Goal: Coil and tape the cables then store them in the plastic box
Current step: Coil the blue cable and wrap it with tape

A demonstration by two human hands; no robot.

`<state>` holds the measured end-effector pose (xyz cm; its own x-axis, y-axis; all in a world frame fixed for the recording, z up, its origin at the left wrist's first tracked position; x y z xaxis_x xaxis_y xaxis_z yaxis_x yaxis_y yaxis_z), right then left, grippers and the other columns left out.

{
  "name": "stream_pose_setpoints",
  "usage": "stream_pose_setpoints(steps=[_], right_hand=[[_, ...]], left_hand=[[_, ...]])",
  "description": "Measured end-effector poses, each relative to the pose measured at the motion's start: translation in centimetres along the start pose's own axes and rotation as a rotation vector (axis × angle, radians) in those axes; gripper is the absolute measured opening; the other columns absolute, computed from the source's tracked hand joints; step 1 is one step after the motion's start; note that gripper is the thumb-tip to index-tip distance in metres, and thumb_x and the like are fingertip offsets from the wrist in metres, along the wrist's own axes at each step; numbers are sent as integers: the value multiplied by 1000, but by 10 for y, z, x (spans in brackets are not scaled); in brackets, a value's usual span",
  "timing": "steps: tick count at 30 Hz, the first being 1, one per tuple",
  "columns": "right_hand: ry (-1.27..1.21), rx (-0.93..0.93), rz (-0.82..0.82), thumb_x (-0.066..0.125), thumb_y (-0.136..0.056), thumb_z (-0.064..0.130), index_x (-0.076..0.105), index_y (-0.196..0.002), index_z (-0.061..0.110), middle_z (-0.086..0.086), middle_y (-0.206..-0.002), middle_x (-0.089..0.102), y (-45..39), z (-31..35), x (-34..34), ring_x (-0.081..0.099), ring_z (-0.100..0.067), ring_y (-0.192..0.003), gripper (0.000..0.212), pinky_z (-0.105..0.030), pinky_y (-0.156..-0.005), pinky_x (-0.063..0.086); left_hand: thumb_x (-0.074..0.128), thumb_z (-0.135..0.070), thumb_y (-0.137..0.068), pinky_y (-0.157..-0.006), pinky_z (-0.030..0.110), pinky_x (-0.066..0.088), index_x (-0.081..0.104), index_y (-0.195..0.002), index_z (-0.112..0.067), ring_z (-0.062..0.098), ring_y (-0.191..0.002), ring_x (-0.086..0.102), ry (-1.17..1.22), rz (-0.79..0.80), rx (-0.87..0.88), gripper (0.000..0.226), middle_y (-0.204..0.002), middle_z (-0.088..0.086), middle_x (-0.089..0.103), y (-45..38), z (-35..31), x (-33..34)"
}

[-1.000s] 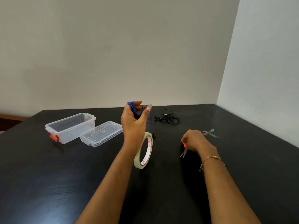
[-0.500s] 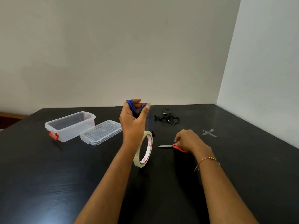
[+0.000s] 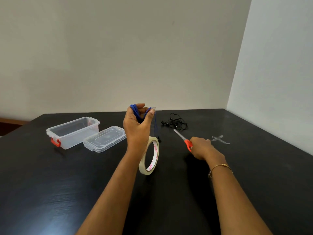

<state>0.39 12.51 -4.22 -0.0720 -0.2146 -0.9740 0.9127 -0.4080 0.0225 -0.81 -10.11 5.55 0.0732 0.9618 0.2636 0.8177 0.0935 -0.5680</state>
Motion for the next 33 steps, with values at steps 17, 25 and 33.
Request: stream_pose_setpoints(steps=[17, 25, 33], right_hand=[[-635, -499, 321, 65, -81, 29, 56, -121, 27, 9, -94, 51, 69, 59, -40, 49, -8, -90, 40, -23, -81, 41], [-607, -489, 222, 66, -81, 33, 56, -125, 24, 11, -86, 57, 61, 69, -39, 52, -3, -83, 47, -16, -72, 38], [-604, -536, 86, 65, -84, 26, 62, -119, 19, 11, -79, 63, 62, 76, -49, 55, 1, -68, 37, -11, -61, 40]], left_hand=[[64, -8, -83, -77, 10, 51, 52, -102, -16, 3, -77, 61, 14, -52, -22, 24, -84, -6, 59, -4, 4, -9], [64, -8, -82, -77, 10, 51, 52, -103, -15, -7, -74, 62, 16, -15, -22, 25, -85, -6, 61, -2, 4, -4], [65, -9, -82, -76, 10, 51, 52, -102, -17, -6, -74, 62, -6, 2, -12, 25, -85, -6, 60, -1, 4, 1]])
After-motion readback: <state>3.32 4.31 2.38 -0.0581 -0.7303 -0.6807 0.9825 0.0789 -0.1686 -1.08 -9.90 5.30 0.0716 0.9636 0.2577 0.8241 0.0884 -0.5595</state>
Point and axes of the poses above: each hand's wrist, its own y-axis away from the middle knuckle, its own x-axis out of the palm, z = x × y, the point moved 8 cm from there along -y, towards the middle knuckle
